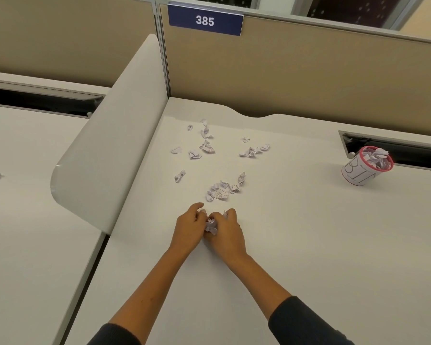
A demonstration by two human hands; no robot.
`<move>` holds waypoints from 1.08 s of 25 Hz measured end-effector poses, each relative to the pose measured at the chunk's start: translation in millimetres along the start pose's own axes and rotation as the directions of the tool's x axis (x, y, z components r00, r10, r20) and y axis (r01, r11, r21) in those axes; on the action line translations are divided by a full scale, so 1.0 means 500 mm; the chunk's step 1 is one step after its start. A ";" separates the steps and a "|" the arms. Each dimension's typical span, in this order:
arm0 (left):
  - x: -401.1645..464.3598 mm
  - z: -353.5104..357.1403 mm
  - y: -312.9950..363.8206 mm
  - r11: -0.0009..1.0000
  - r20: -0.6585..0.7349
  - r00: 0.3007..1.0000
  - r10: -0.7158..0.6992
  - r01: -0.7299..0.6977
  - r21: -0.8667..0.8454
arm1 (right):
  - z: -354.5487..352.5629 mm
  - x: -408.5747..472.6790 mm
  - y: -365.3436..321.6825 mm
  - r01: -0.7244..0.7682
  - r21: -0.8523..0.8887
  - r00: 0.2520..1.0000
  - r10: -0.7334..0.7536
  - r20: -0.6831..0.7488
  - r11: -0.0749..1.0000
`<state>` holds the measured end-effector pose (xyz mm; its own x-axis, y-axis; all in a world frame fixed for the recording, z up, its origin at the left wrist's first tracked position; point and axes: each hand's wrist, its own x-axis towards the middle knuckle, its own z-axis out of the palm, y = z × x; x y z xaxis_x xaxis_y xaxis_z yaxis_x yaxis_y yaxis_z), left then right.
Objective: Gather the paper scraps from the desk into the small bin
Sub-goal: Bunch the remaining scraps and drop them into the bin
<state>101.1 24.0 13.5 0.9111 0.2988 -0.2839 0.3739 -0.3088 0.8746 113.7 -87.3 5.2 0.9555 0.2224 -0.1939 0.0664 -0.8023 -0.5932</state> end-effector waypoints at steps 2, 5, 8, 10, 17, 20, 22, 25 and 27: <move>-0.004 -0.004 -0.007 0.999 -0.036 0.999 -0.014 0.013 -0.040 | 0.000 -0.001 0.007 0.010 0.026 1.000 -0.010 -0.009 1.000; -0.008 -0.011 -0.019 1.000 -0.089 0.996 0.013 -0.013 -0.002 | -0.012 0.001 0.022 -0.009 0.091 1.000 0.009 -0.001 0.996; -0.009 -0.008 -0.029 0.989 -0.142 0.986 0.089 -0.070 0.132 | -0.040 0.002 0.042 -0.078 0.211 0.997 0.076 0.017 0.974; -0.013 0.003 -0.027 0.975 -0.146 0.981 0.132 -0.102 0.200 | -0.070 0.001 0.061 -0.091 0.262 0.996 0.091 0.010 0.961; -0.025 0.078 -0.013 0.886 -0.019 0.964 0.265 -0.236 0.400 | -0.218 0.000 0.156 -0.161 0.513 0.980 0.199 -0.020 0.843; -0.023 0.119 0.001 0.854 0.027 0.956 0.291 -0.272 0.444 | -0.292 0.008 0.210 -0.168 0.597 0.968 0.246 -0.051 0.784; -0.023 0.150 0.013 0.839 0.039 0.947 0.318 -0.301 0.454 | -0.345 0.014 0.245 -0.159 0.621 0.960 0.268 -0.085 0.767; -0.027 0.197 0.036 0.825 0.073 0.943 0.324 -0.320 0.467 | -0.431 0.026 0.300 -0.159 0.616 0.945 0.300 -0.132 0.771; -0.033 0.216 0.044 0.816 0.132 0.943 0.304 -0.330 0.475 | -0.490 0.038 0.336 -0.157 0.606 0.935 0.315 -0.162 0.780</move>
<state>113.2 -85.5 -5.0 0.9962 0.0687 -0.0537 0.0872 -0.7792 0.6207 213.5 -353.6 93.1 0.9611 -0.1340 -0.2415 -0.2728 -0.3247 -0.9056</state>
